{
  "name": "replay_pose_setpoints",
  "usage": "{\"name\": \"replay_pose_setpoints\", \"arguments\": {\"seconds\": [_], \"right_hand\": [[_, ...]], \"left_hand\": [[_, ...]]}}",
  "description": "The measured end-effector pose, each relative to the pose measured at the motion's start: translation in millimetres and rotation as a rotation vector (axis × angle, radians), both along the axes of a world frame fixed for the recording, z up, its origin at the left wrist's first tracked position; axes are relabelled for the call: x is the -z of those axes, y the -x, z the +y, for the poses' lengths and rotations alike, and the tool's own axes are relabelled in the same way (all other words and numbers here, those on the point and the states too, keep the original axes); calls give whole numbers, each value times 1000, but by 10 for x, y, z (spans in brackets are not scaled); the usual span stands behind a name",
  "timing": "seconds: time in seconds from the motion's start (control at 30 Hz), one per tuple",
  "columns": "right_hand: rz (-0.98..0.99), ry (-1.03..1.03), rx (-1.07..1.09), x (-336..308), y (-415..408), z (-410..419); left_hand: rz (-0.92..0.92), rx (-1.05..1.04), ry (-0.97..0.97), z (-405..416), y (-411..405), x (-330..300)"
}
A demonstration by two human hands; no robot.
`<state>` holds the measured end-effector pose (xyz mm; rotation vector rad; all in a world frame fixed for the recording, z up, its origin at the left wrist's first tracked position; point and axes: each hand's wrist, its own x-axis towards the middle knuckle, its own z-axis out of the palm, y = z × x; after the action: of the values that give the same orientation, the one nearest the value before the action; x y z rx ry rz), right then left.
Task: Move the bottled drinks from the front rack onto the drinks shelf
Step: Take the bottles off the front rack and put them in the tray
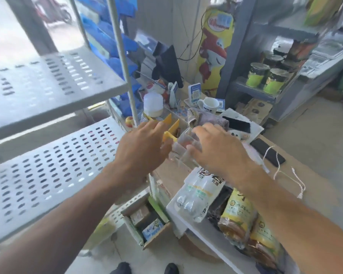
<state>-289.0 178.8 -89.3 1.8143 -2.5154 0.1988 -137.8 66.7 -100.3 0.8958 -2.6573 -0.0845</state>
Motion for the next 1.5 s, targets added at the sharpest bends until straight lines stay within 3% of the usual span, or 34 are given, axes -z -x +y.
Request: {"name": "replay_pose_setpoints", "arguments": {"seconds": [0.53, 0.93, 1.3, 1.43, 1.5], "right_hand": [[74, 242, -663, -734, -1947, -1830], [123, 343, -1002, -993, -3533, -2984], [184, 541, -1027, -1143, -4070, -3925], [-116, 681, -962, -1227, -4221, -4141], [-289, 656, -898, -1249, -4303, -4194]], "left_hand": [[127, -534, 153, -849, -2323, -796], [214, -799, 229, -1462, -3732, -730], [212, -832, 190, -1851, -3979, -627], [229, -813, 197, -1916, -4008, -622], [239, -806, 188, -1932, -4005, -622]]}}
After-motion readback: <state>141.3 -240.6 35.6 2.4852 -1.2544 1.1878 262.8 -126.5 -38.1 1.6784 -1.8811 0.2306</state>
